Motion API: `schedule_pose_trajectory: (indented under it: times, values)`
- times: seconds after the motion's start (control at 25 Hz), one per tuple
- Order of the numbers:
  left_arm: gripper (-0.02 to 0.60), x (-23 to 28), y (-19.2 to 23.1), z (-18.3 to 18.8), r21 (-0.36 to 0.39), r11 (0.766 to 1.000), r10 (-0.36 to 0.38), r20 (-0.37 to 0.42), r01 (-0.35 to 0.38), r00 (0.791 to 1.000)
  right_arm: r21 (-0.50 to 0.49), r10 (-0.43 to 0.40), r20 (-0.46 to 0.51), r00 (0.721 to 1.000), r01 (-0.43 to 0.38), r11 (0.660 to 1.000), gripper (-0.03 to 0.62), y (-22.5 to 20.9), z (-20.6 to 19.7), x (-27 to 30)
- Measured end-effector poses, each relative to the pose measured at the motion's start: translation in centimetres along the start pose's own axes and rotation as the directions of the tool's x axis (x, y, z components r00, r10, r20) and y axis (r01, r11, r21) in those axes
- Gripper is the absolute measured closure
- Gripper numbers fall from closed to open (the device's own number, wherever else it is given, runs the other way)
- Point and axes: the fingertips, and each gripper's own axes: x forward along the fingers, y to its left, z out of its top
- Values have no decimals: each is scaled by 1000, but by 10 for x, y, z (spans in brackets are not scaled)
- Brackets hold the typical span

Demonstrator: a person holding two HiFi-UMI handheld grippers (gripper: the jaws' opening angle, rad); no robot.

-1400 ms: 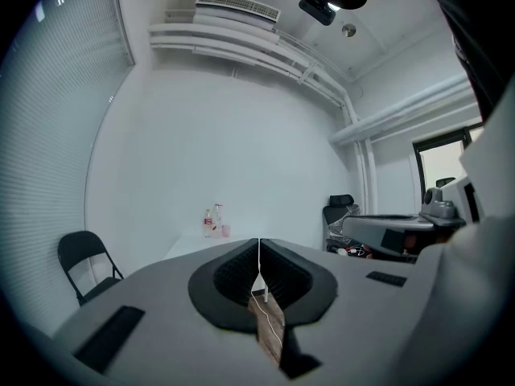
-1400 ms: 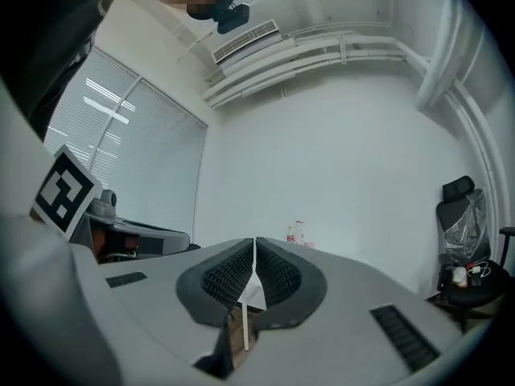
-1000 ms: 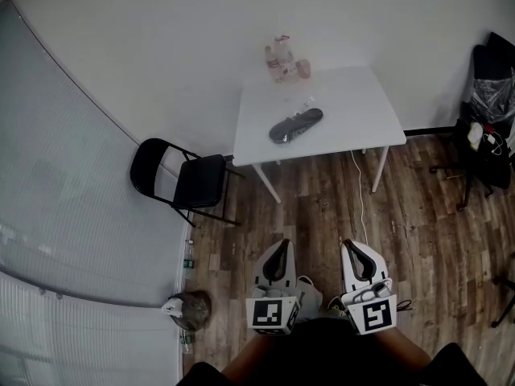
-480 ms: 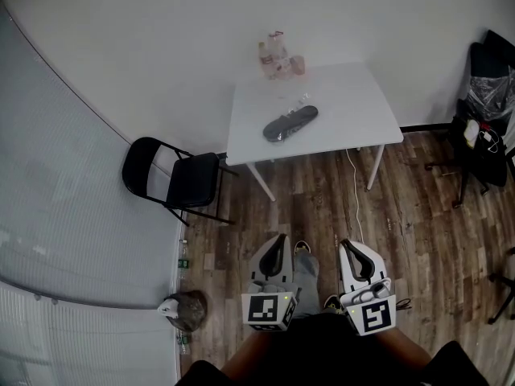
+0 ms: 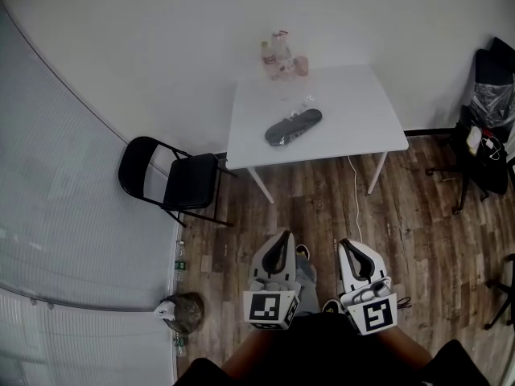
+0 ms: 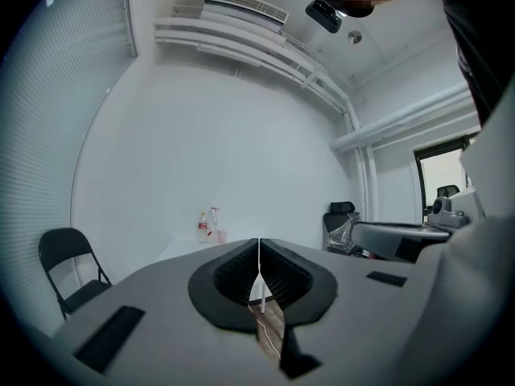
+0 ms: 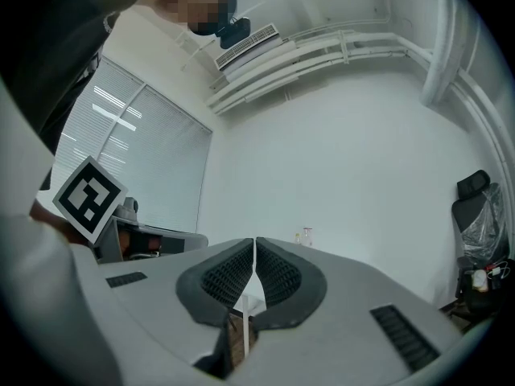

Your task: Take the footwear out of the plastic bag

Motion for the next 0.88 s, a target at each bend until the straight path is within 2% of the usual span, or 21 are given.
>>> schedule_pose_trajectory:
  times: [0.32,0.88]
  values:
    - [554,24,24,-8,6,1000,14,-22,-14,1000,14,16,-19,1000,-16,1000,569,-11,-14,43]
    - [554,112,85,-2,-10,999,48,-27,-48,998,46,26,-58,998,-23,999,569,-46,-41,143]
